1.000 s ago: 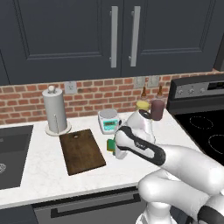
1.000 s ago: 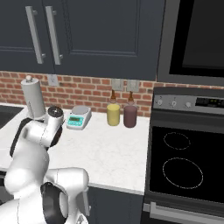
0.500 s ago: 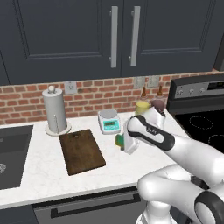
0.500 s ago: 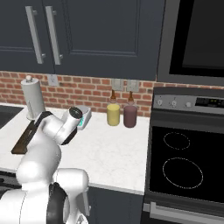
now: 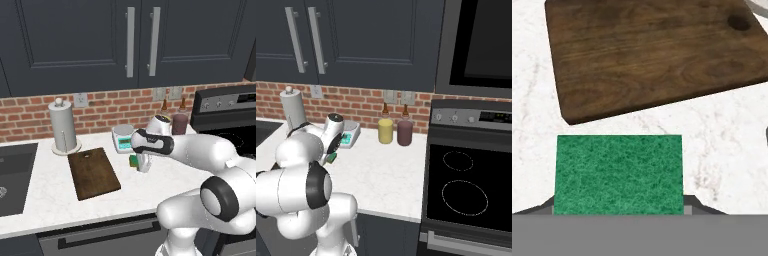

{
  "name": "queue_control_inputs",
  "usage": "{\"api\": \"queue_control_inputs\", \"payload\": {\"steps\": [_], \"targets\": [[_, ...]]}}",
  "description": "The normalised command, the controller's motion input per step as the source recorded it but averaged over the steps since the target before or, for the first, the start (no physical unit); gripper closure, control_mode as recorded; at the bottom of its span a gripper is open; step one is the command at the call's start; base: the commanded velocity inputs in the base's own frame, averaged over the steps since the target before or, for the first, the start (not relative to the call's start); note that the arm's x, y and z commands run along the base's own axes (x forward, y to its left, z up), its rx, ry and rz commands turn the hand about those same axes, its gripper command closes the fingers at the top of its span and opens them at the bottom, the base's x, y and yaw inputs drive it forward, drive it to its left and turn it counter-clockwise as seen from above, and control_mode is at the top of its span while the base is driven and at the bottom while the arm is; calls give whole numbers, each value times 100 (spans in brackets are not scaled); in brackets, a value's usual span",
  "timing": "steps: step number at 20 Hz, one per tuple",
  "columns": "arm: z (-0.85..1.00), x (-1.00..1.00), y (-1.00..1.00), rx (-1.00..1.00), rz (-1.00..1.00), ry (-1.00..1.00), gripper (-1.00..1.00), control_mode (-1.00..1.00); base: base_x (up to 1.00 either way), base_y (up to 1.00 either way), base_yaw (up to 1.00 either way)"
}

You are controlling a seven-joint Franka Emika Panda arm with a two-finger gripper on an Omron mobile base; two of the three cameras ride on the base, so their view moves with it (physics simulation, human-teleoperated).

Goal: Pick up the sponge from the counter and clean the cutting board by briefly scrubbing or pressing down on the cutting board. Once finished, release the sponge.

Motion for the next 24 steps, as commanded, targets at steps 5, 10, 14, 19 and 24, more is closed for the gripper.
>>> {"api": "queue_control_inputs", "payload": {"steps": [5, 10, 14, 19, 24], "targets": [[-13, -23, 0, -7, 6, 0, -100, -100, 0, 0, 0], [0, -40, -24, 0, 5, -3, -100, -100, 0, 0, 0], [1, -15, -37, 2, 0, -4, -100, -100, 0, 0, 0], [24, -1, -21, 7, 0, 0, -100, -100, 0, 0, 0], [85, -1, 0, 9, 2, 0, -100, -100, 0, 0, 0]]}}
